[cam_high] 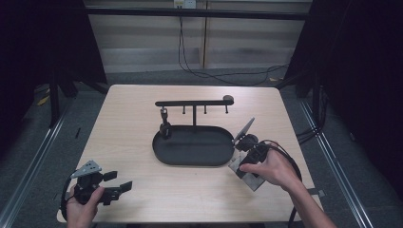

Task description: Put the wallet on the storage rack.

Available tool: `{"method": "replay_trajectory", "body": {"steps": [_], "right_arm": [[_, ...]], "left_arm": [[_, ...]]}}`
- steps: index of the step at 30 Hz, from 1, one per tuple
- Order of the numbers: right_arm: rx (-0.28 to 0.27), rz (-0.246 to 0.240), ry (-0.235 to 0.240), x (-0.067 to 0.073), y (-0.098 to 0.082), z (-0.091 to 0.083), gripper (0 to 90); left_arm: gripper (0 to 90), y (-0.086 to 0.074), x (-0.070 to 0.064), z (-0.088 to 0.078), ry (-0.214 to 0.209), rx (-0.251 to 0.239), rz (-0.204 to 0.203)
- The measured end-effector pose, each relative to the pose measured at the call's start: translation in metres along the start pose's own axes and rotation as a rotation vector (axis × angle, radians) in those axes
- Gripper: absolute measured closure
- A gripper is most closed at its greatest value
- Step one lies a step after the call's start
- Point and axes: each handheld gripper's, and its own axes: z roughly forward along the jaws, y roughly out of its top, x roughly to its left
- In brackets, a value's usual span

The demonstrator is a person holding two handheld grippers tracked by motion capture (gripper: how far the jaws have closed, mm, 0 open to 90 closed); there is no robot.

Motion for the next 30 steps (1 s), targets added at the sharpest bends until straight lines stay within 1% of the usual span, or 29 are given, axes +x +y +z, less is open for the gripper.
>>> {"method": "replay_trajectory", "body": {"steps": [3, 8, 12, 14, 21, 24, 26, 30], "right_arm": [[-0.006, 0.005, 0.001, -0.002, 0.004, -0.003, 34.4], [-0.005, 0.000, -0.002, -0.002, 0.008, -0.007, 34.4], [-0.004, -0.002, -0.009, -0.003, 0.015, -0.010, 34.4], [-0.015, 0.005, -0.009, -0.005, 0.020, -0.013, 34.4], [-0.015, 0.003, -0.015, -0.004, 0.032, -0.016, 34.4], [-0.022, 0.005, -0.012, -0.003, 0.040, -0.016, 34.4], [-0.041, 0.007, -0.004, -0.004, 0.043, -0.016, 34.4], [-0.069, 0.034, 0.012, -0.008, 0.049, -0.016, 34.4]], "left_arm": [[19.9, 0.000, 0.000, 0.000, 0.000, -0.002, 0.001], [19.9, 0.000, 0.000, 0.000, -0.003, 0.000, 0.000], [19.9, 0.000, 0.000, 0.000, -0.002, -0.002, 0.000], [19.9, 0.000, 0.000, 0.000, -0.003, 0.000, 0.002], [19.9, 0.000, 0.000, 0.000, -0.004, 0.001, 0.003], [19.9, 0.000, 0.000, 0.000, -0.006, 0.004, 0.005], [19.9, 0.000, 0.000, 0.000, -0.005, 0.001, 0.000], [19.9, 0.000, 0.000, 0.000, -0.003, 0.002, -0.002]]}}
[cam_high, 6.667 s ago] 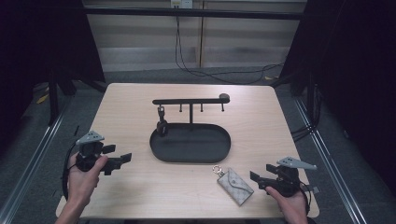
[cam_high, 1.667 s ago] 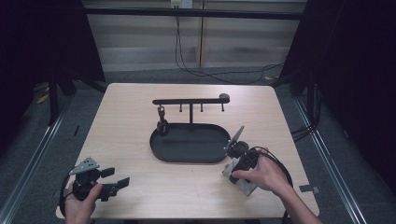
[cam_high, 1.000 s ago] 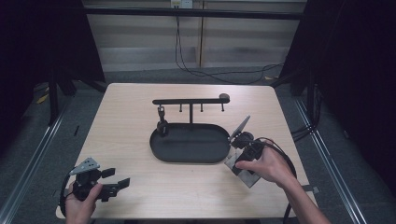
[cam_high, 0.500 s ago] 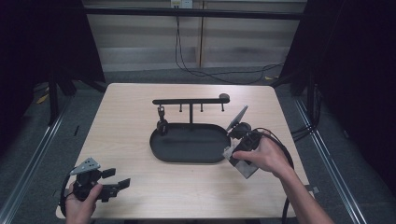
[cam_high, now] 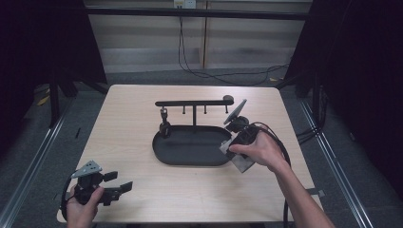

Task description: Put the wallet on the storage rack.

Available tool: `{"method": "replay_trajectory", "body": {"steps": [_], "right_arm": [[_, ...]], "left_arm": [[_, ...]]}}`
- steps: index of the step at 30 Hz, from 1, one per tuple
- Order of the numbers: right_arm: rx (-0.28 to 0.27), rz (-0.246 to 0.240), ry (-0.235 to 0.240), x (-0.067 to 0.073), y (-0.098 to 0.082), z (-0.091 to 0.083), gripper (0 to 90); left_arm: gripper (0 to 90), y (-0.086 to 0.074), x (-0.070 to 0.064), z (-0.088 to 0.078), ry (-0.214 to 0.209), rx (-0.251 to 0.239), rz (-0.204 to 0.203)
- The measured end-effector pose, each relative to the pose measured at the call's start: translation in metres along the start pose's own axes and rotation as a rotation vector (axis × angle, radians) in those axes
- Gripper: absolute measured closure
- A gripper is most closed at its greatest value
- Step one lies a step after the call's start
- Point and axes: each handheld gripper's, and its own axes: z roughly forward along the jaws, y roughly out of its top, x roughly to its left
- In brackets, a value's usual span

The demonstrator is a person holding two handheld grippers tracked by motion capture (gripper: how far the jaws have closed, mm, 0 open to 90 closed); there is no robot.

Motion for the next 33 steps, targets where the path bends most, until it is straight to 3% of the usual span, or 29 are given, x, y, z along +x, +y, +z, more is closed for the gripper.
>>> {"method": "replay_trajectory", "body": {"steps": [7, 13, 21, 33], "right_arm": [[-0.055, 0.045, 0.025, -0.009, 0.005, 0.001, 34.4], [-0.128, 0.137, 0.079, -0.021, 0.008, 0.007, 34.4], [-0.197, 0.199, 0.124, -0.029, 0.011, 0.013, 34.4], [-0.293, 0.312, 0.204, -0.044, 0.009, 0.033, 34.4]], "left_arm": [[19.8, 0.000, 0.000, 0.000, -0.002, 0.001, 0.000], [19.8, 0.000, 0.000, 0.000, -0.001, 0.002, 0.003], [19.7, 0.000, 0.000, 0.001, -0.006, 0.002, -0.001], [19.7, 0.000, 0.000, 0.002, 0.000, 0.009, 0.000]]}}
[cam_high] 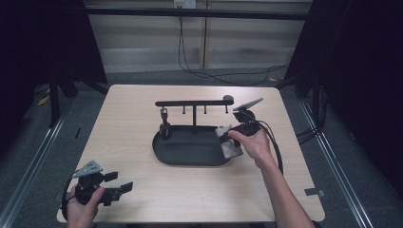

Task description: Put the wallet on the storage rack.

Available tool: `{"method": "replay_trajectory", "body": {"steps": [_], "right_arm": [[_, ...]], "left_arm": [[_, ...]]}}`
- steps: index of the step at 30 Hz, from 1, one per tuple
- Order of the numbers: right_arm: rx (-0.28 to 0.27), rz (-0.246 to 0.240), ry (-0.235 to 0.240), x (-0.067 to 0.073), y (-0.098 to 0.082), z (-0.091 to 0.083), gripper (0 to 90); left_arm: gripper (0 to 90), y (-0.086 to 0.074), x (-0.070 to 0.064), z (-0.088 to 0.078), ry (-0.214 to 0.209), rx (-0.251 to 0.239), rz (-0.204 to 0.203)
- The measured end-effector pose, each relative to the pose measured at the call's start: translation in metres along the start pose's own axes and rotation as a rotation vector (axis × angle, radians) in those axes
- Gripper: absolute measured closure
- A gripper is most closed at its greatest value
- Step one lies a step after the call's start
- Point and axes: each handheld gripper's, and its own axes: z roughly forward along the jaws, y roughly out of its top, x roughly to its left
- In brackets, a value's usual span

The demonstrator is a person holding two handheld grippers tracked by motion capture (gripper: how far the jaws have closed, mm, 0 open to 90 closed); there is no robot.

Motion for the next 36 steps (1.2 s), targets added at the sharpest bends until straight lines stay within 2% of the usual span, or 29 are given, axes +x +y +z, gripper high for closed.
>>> {"method": "replay_trajectory", "body": {"steps": [3, 5, 9, 13, 23, 36], "right_arm": [[-0.014, 0.010, -0.004, -0.003, 0.000, 0.002, 34.4], [-0.038, 0.024, 0.017, -0.008, 0.000, 0.005, 34.4], [-0.050, 0.048, 0.030, -0.011, 0.001, 0.009, 34.3], [-0.070, 0.093, 0.051, -0.016, 0.003, 0.018, 34.3], [-0.087, 0.119, 0.056, -0.015, 0.007, 0.032, 34.3], [-0.068, 0.123, 0.048, -0.013, 0.008, 0.055, 34.3]], "left_arm": [[19.7, 0.000, -0.001, 0.000, -0.004, -0.001, 0.002], [19.7, 0.000, -0.001, 0.000, 0.001, 0.002, 0.007], [19.7, 0.000, 0.000, 0.000, 0.001, 0.008, 0.008], [19.7, 0.000, 0.000, 0.000, -0.003, 0.000, 0.000], [19.6, 0.000, 0.000, 0.000, -0.005, -0.003, -0.001], [19.7, 0.000, 0.000, 0.000, -0.008, -0.001, 0.004]]}}
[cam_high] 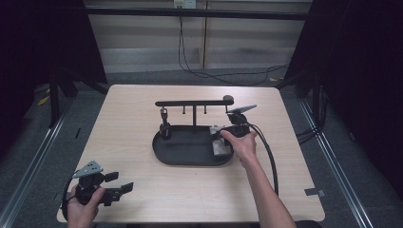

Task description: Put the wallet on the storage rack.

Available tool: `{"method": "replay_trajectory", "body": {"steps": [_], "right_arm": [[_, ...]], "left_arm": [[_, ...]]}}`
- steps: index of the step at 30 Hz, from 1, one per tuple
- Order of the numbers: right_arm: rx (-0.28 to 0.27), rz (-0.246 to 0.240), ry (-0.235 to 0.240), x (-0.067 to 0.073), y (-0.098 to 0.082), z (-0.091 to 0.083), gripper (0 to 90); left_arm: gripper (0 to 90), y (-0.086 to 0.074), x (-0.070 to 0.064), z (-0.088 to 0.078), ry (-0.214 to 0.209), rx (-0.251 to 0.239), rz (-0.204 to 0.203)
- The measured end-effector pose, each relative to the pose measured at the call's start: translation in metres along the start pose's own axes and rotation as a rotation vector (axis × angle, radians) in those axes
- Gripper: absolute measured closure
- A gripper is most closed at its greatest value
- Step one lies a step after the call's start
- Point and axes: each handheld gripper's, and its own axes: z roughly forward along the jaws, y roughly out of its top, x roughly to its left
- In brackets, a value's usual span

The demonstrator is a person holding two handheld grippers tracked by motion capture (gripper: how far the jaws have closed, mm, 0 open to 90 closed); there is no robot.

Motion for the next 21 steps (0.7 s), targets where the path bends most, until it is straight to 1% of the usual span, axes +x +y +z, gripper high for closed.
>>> {"method": "replay_trajectory", "body": {"steps": [3, 4, 5, 8, 9, 12, 14, 16, 19, 21], "right_arm": [[0.004, -0.002, -0.003, 0.001, 0.000, 0.003, 34.2], [0.013, -0.002, -0.002, 0.001, -0.001, 0.005, 34.2], [0.013, 0.000, -0.013, 0.002, -0.001, 0.007, 34.2], [0.024, -0.001, -0.015, 0.002, -0.002, 0.010, 34.2], [0.030, -0.002, -0.023, 0.003, -0.002, 0.012, 34.1], [0.037, -0.002, -0.025, 0.004, -0.002, 0.016, 34.0], [0.034, -0.010, -0.032, 0.004, -0.003, 0.018, 33.8], [0.031, -0.006, -0.032, 0.004, -0.003, 0.018, 33.6], [0.030, -0.026, -0.067, 0.004, -0.004, 0.017, 33.0], [0.028, -0.026, -0.066, 0.004, -0.004, 0.018, 32.6]], "left_arm": [[19.7, 0.000, 0.000, 0.000, 0.000, -0.002, -0.002], [19.7, 0.000, 0.000, 0.000, 0.000, -0.002, -0.002], [19.7, 0.000, 0.000, 0.000, -0.001, 0.000, 0.001], [19.6, 0.000, 0.000, 0.000, -0.007, -0.006, -0.003], [19.5, 0.001, 0.001, 0.001, -0.006, 0.003, -0.003], [19.5, 0.001, 0.000, 0.001, -0.008, 0.006, 0.002], [19.5, 0.001, 0.000, 0.000, -0.015, 0.000, 0.006], [19.5, 0.001, 0.000, -0.001, -0.012, -0.004, -0.002], [19.5, 0.001, 0.001, 0.000, -0.012, -0.002, -0.001], [19.5, 0.001, 0.000, 0.000, -0.011, -0.003, 0.003]]}}
